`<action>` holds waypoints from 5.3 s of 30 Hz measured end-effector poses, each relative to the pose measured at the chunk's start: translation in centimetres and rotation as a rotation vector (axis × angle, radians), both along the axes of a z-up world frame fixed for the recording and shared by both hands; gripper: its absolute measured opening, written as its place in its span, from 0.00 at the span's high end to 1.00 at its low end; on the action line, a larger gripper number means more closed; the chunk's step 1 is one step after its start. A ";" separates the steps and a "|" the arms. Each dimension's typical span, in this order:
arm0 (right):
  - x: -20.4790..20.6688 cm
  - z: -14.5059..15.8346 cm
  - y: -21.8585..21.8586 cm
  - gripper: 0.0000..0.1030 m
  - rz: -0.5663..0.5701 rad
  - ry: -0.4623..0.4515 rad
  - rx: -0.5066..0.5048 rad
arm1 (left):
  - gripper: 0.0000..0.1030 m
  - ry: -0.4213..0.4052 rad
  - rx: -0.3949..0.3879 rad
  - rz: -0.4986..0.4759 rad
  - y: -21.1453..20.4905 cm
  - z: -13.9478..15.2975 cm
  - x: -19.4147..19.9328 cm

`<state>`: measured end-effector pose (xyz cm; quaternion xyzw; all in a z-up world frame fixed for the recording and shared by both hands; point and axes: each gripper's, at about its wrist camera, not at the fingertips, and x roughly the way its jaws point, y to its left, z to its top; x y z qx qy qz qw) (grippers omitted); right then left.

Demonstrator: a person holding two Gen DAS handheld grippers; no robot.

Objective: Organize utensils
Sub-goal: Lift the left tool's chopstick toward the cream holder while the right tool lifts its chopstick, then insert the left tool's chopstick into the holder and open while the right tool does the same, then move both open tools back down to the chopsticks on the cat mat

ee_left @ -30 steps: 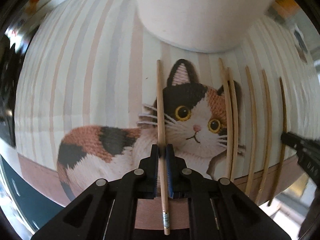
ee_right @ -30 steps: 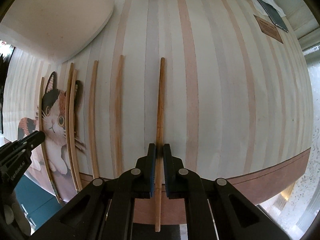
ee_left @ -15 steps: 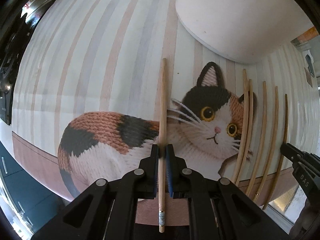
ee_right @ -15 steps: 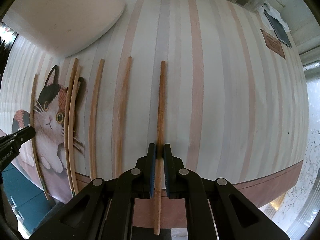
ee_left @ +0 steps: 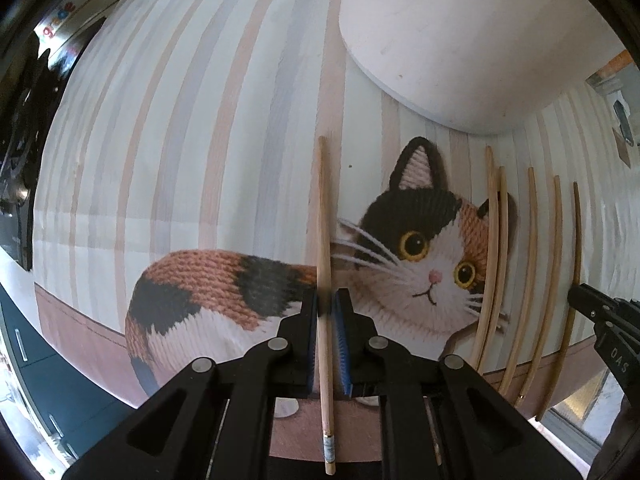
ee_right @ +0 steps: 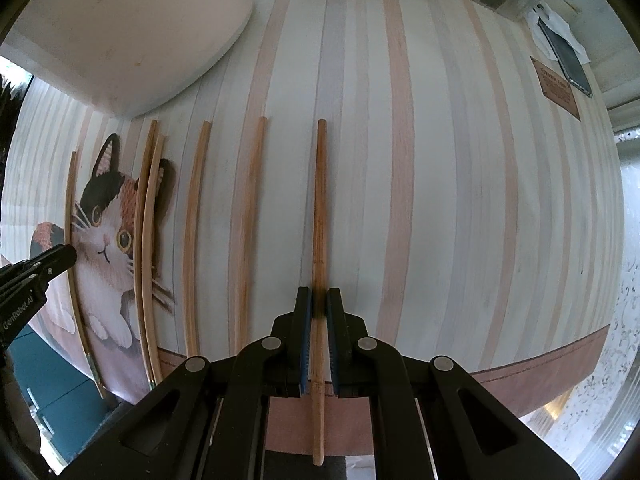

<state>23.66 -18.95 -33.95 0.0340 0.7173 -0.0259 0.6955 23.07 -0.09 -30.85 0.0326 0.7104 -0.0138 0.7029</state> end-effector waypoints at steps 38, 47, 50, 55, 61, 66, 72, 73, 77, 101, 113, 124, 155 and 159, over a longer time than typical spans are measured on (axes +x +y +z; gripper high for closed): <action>1.8 14.8 -3.7 0.93 -0.143 -0.527 0.073 | 0.96 -0.612 -0.021 0.154 5.0 20.1 2.1; 3.9 21.3 -4.5 0.93 -0.194 -0.615 0.206 | 0.96 -0.697 -0.167 0.215 6.3 27.2 2.9; 4.4 24.1 -5.0 0.93 -0.211 -0.639 0.293 | 0.96 -0.750 -0.245 0.226 6.3 30.9 2.6; 5.1 28.9 -4.7 0.93 -0.189 -0.713 0.366 | 0.96 -0.852 -0.344 0.212 6.1 36.6 2.2; 7.0 32.3 -3.7 0.93 -0.155 -0.784 0.389 | 0.96 -0.871 -0.399 0.170 4.2 37.9 4.8; 10.1 32.3 -2.7 0.93 -0.158 -0.808 0.319 | 0.96 -0.830 -0.405 0.138 1.5 35.3 9.0; 13.3 30.7 -1.9 0.93 -0.172 -0.787 0.277 | 0.96 -0.752 -0.344 0.137 0.2 30.8 13.2; 13.7 30.4 -1.7 0.93 -0.170 -0.779 0.272 | 0.96 -0.753 -0.333 0.133 0.1 30.5 13.4; 14.9 29.2 -1.2 0.93 -0.157 -0.744 0.261 | 0.95 -0.749 -0.303 0.130 0.1 29.8 14.6; 15.6 28.8 -0.4 0.93 -0.127 -0.733 0.270 | 0.96 -0.781 -0.298 0.083 -1.6 30.3 16.3; 15.6 27.3 -0.4 0.93 -0.118 -0.681 0.285 | 0.96 -0.667 -0.278 0.043 -2.2 27.6 13.8; 13.9 28.3 -1.8 0.52 -0.137 -0.692 0.367 | 0.04 -0.714 -0.230 0.133 0.4 31.9 10.3; 0.5 1.0 0.2 0.76 -0.047 -0.084 0.127 | 0.25 -0.172 0.083 -0.023 -2.8 3.8 -0.8; -0.3 0.7 0.5 0.93 0.008 -0.110 0.059 | 0.46 -0.102 -0.078 -0.011 -3.6 2.8 -0.6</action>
